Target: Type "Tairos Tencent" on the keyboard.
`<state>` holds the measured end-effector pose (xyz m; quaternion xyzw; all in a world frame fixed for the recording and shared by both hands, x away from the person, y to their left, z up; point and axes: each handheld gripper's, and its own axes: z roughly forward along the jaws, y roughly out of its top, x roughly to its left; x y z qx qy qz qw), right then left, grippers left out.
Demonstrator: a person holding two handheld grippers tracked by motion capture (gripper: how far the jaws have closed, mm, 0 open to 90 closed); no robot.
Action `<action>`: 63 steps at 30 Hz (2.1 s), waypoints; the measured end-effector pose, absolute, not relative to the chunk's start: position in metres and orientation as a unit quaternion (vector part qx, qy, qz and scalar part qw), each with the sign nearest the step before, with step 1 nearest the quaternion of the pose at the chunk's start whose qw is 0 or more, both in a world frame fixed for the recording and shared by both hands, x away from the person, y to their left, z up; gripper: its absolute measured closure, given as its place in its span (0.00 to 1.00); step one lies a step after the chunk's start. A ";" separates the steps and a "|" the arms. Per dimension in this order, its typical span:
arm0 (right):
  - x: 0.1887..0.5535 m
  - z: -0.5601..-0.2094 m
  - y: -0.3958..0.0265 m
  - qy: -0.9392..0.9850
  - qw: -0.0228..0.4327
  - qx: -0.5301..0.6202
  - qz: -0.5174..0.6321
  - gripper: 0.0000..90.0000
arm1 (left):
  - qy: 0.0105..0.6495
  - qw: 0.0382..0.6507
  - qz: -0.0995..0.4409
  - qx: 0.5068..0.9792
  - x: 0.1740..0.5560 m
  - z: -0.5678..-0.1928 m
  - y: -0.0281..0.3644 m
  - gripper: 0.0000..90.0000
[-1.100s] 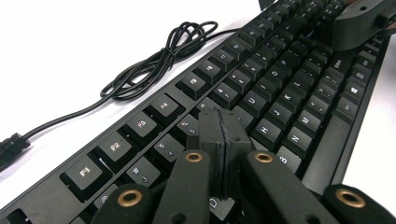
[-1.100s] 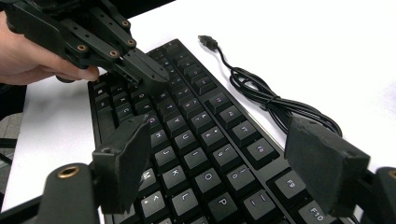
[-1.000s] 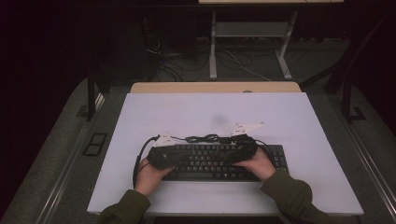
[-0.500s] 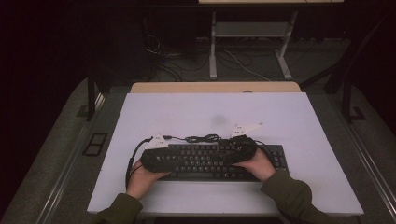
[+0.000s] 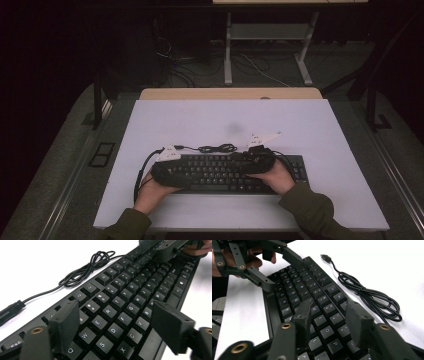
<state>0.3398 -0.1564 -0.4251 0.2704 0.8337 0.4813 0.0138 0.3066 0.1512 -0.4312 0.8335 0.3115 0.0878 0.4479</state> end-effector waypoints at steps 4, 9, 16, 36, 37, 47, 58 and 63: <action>0.339 -0.425 -0.156 0.835 0.015 0.269 0.479 0.71 | 0.312 0.447 0.089 0.834 0.307 -0.432 0.150 0.18; 0.338 -0.425 -0.155 0.838 0.015 0.262 0.478 0.80 | 0.313 0.446 0.090 0.834 0.307 -0.432 0.150 0.17; 0.335 -0.425 -0.153 0.841 0.009 0.253 0.478 0.93 | 0.312 0.445 0.090 0.834 0.307 -0.432 0.151 0.17; 0.335 -0.432 -0.145 0.858 0.008 0.246 0.451 0.99 | 0.312 0.445 0.092 0.834 0.307 -0.432 0.152 0.17; 0.336 -0.432 -0.145 0.859 0.007 0.247 0.449 0.99 | 0.313 0.445 0.092 0.834 0.307 -0.432 0.152 0.17; 0.337 -0.436 -0.143 0.867 0.021 0.254 0.428 0.99 | 0.313 0.445 0.092 0.834 0.307 -0.432 0.151 0.17; 0.338 -0.438 -0.141 0.869 0.024 0.256 0.422 0.99 | 0.312 0.444 0.092 0.835 0.307 -0.433 0.151 0.17; 0.338 -0.439 -0.141 0.871 0.025 0.257 0.417 0.99 | 0.312 0.445 0.092 0.835 0.307 -0.433 0.151 0.17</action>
